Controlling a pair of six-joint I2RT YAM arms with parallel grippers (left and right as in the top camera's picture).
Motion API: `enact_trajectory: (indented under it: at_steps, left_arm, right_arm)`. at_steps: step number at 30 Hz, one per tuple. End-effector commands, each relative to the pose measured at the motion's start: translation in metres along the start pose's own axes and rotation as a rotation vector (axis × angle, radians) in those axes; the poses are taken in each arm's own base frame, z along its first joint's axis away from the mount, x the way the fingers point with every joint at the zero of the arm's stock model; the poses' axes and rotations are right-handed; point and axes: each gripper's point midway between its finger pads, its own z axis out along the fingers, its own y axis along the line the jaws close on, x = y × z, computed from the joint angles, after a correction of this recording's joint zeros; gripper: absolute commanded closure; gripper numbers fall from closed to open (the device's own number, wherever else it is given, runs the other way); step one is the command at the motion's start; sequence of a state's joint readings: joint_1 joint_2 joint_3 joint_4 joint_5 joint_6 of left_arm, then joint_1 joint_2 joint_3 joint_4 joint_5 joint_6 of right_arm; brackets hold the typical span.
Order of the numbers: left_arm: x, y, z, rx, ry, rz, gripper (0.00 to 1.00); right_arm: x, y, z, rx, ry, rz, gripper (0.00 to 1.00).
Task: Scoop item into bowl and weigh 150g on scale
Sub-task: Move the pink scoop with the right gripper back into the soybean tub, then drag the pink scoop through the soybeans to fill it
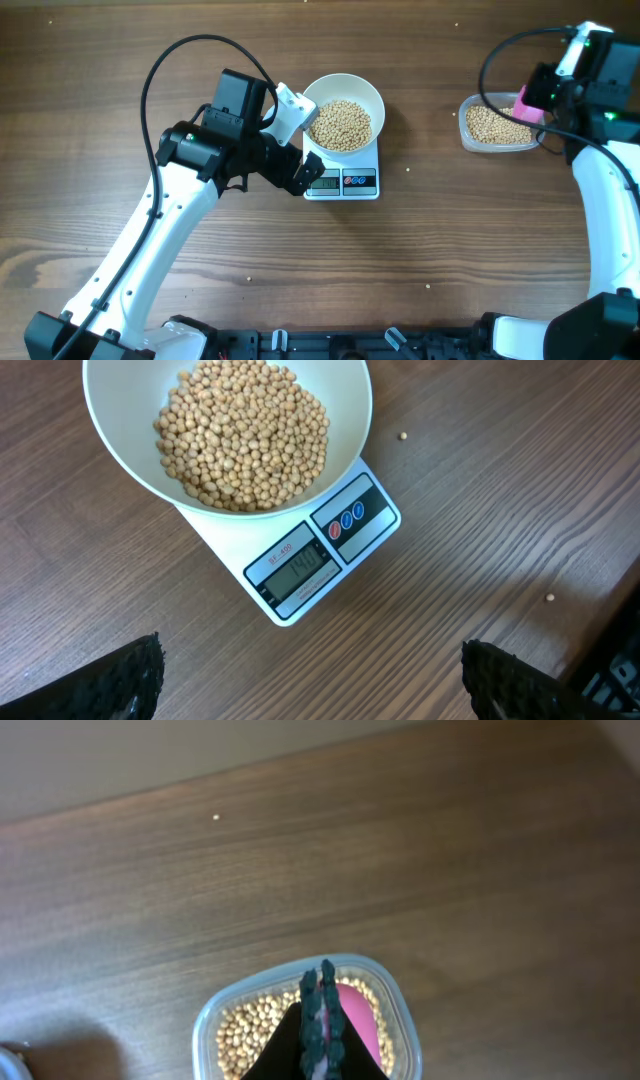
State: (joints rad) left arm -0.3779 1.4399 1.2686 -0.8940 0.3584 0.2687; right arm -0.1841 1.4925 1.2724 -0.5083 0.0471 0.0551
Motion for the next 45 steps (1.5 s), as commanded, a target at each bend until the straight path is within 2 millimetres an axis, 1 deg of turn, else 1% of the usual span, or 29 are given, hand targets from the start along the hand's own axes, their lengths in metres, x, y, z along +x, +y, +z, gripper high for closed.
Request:
enact_trajectory:
  at_steps: [1, 2, 4, 9, 12, 14, 17, 21, 23, 25, 26, 29, 33, 36, 39, 44, 45]
  left_arm:
    - [-0.005, -0.003, -0.003, 0.012, -0.018, 0.022, 0.00]
    - [-0.005, -0.003, -0.003, 0.012, -0.018, 0.022, 0.00]
    - [-0.005, -0.003, -0.003, 0.012, -0.018, 0.022, 0.00]
    - [-0.005, -0.003, -0.003, 0.012, -0.018, 0.022, 0.00]
    - [-0.005, -0.003, -0.003, 0.012, -0.018, 0.022, 0.00]
    - [-0.005, -0.003, -0.003, 0.012, -0.018, 0.022, 0.00]
    - [-0.005, -0.003, -0.003, 0.012, -0.018, 0.022, 0.00]
    - [-0.005, -0.003, -0.003, 0.012, -0.018, 0.022, 0.00]
    - [-0.005, -0.003, -0.003, 0.012, -0.018, 0.022, 0.00]
    - [-0.005, -0.003, -0.003, 0.012, -0.018, 0.022, 0.00]
    - [-0.005, -0.003, -0.003, 0.012, -0.018, 0.022, 0.00]
    - [-0.005, -0.003, -0.003, 0.012, -0.018, 0.022, 0.00]
    - [-0.005, -0.003, -0.003, 0.012, -0.018, 0.022, 0.00]
    - [-0.005, -0.003, -0.003, 0.012, -0.018, 0.022, 0.00]
    - [-0.005, -0.003, -0.003, 0.012, -0.018, 0.022, 0.00]
    - [-0.005, -0.003, -0.003, 0.012, -0.018, 0.022, 0.00]
    - [-0.005, -0.003, -0.003, 0.012, -0.018, 0.022, 0.00]
  right_arm:
    - [-0.001, 0.021, 0.012, -0.020, 0.004, -0.242, 0.96]
    - [0.004, 0.028, 0.018, -0.033, 0.021, -0.295, 0.96]
    - [0.012, 0.036, 0.028, -0.037, 0.047, -0.354, 0.96]
    - [0.036, 0.036, 0.057, -0.008, 0.128, -0.379, 0.96]
    - [0.046, 0.038, 0.068, -0.011, 0.162, -0.386, 0.96]
    - [0.049, 0.046, 0.072, -0.022, 0.166, -0.398, 0.96]
    - [0.056, 0.062, 0.075, -0.047, 0.173, -0.424, 0.96]
    - [0.058, 0.085, 0.073, -0.116, 0.162, -0.425, 0.96]
    - [0.058, 0.085, 0.073, -0.114, 0.166, -0.380, 0.96]
    - [0.060, 0.092, 0.072, -0.156, 0.169, -0.372, 0.96]
    - [0.060, 0.092, 0.072, -0.157, 0.170, -0.357, 0.96]
    - [0.061, 0.090, 0.072, -0.149, 0.182, -0.304, 0.96]
    - [0.068, 0.078, 0.071, -0.142, 0.222, -0.228, 0.96]
    - [0.073, 0.073, 0.070, -0.196, 0.258, -0.162, 0.96]
    - [0.074, 0.059, 0.071, -0.223, 0.273, -0.102, 0.96]
    - [0.076, 0.026, 0.072, -0.194, 0.293, -0.036, 0.96]
    - [0.075, 0.025, 0.071, -0.227, 0.290, -0.024, 0.96]
